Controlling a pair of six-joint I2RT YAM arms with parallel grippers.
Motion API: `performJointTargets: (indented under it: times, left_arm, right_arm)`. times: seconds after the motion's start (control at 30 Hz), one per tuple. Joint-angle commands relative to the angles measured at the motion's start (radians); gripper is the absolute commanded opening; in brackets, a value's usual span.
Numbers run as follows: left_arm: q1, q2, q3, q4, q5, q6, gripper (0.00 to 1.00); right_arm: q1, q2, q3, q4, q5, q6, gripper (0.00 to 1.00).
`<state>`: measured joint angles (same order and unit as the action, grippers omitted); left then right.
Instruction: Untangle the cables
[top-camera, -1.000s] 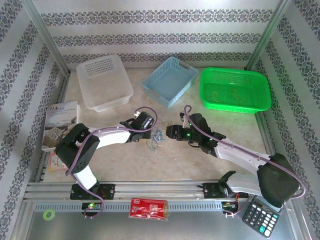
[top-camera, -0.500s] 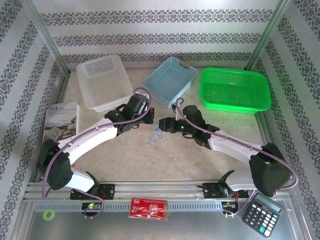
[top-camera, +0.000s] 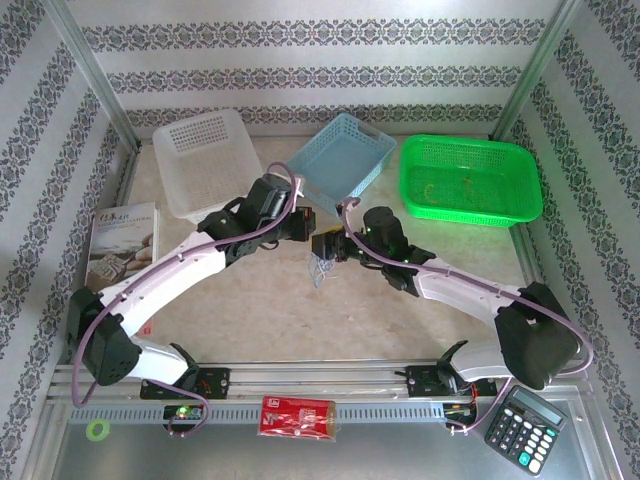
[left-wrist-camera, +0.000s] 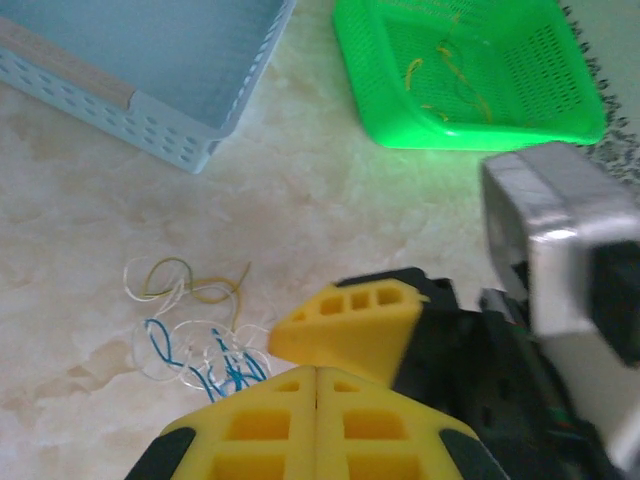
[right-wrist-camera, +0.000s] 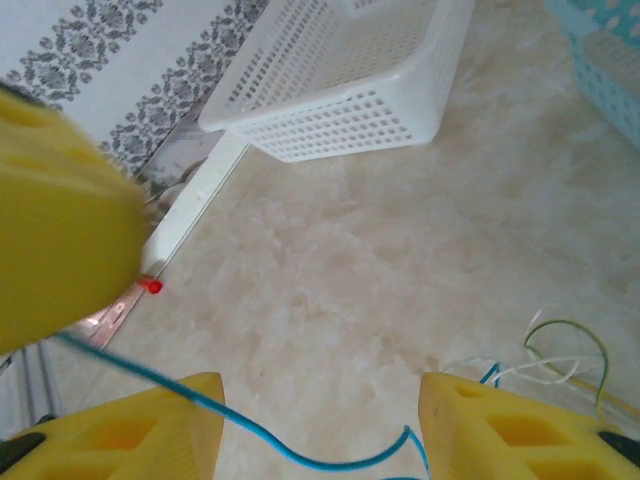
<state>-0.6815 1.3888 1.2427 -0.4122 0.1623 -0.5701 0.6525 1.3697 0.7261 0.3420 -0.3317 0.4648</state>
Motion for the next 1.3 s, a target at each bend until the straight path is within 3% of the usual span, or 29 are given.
performJointTargets:
  times: [0.0,0.17,0.37,0.47,0.97,1.1,1.27]
  left_arm:
    - [-0.012,-0.044,0.06,0.006,0.053,-0.044,0.0]
    - [-0.012,-0.055,0.114,0.002,0.071,-0.061,0.0]
    - [-0.009,-0.078,0.162,0.05,0.085,-0.102,0.0]
    - [-0.006,-0.085,0.201,0.057,0.088,-0.111,0.0]
    - [0.039,-0.098,0.404,0.013,0.03,-0.058,0.0]
    - [0.075,-0.109,0.436,0.018,0.005,-0.034,0.0]
    - [0.14,-0.095,0.491,0.01,0.019,-0.033,0.0]
  right_arm:
    - [0.01,0.03,-0.011,0.097,0.079,-0.023,0.54]
    - [0.006,0.102,-0.022,0.173,0.148,0.008,0.52]
    - [-0.017,0.17,-0.09,0.294,0.207,0.083,0.36]
    - [-0.035,0.192,-0.137,0.358,0.21,0.126,0.33]
    - [-0.053,0.238,-0.269,0.49,0.252,0.219,0.31]
    - [-0.053,0.25,-0.287,0.5,0.271,0.234,0.4]
    - [-0.059,0.26,-0.312,0.501,0.312,0.262,0.41]
